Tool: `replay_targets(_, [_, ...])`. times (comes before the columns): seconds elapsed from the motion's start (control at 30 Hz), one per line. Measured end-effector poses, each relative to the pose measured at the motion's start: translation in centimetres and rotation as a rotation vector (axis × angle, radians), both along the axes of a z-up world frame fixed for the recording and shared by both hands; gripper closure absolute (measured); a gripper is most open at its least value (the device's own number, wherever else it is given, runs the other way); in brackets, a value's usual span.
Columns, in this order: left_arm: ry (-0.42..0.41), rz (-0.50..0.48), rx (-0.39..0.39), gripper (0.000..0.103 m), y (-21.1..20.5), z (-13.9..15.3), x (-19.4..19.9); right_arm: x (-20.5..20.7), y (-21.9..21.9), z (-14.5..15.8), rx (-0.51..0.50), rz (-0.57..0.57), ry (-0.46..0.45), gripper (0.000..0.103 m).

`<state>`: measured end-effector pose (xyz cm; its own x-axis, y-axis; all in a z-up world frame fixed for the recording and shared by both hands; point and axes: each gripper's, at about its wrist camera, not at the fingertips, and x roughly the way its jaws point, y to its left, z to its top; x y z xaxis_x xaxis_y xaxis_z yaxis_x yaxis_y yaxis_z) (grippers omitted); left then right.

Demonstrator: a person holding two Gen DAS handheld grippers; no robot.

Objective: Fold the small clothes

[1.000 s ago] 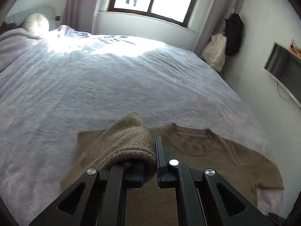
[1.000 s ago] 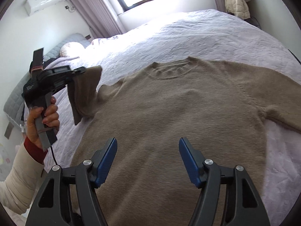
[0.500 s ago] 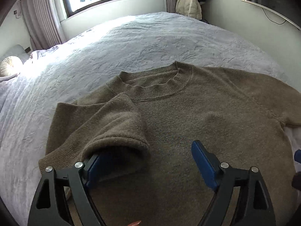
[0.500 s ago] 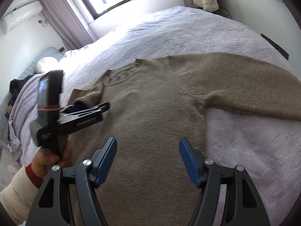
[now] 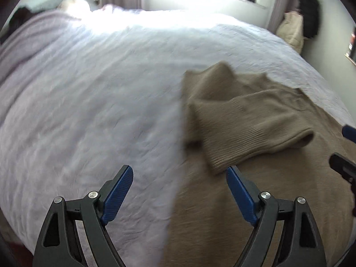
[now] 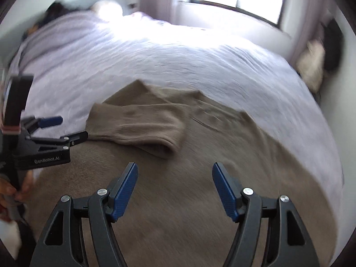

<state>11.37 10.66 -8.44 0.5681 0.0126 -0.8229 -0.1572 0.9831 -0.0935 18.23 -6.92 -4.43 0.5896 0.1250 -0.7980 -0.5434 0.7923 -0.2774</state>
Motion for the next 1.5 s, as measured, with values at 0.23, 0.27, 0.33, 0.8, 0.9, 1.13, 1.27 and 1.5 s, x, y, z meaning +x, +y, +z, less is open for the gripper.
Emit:
replay_targets(0.23, [-0.029,0.030,-0.059,0.016,1.0,-2.0,-1.4,1.5,8.4,-6.5,-0.276,0.216,-0.050,0.030])
replay_targets(0.27, [-0.033,0.032,-0.057,0.016,0.9,-2.2,-1.5,1.9,8.9,-7.3,-0.302,0.223,-0.056,0.030])
replay_targets(0.33, [-0.038,0.031,-0.052,0.016,0.9,-2.2,-1.9,3.0,9.0,-7.3,-0.276,0.195,-0.052,0.045])
replay_targets(0.8, [-0.050,0.023,-0.030,0.010,0.5,-2.1,-0.9,7.5,-15.3,-4.7,0.597,-0.474,0.302,0.060])
replay_targets(0.9, [-0.048,0.008,0.015,0.010,-0.1,-0.9,0.6,7.4,-16.8,-4.5,0.676,-0.498,0.305,0.049])
replay_targets(1.13, [-0.134,-0.004,-0.043,0.010,0.7,4.1,2.9,9.3,-19.5,-5.4,0.830,-0.597,0.341,0.047])
replay_targets(1.27, [-0.166,0.042,0.004,0.010,1.3,5.6,5.8,10.4,-21.2,-6.5,0.945,-0.633,0.348,0.047])
replay_targets(1.5, [0.011,0.046,0.207,0.010,-0.6,-0.4,12.5,12.0,-21.0,-3.8,0.956,-0.598,0.250,0.096])
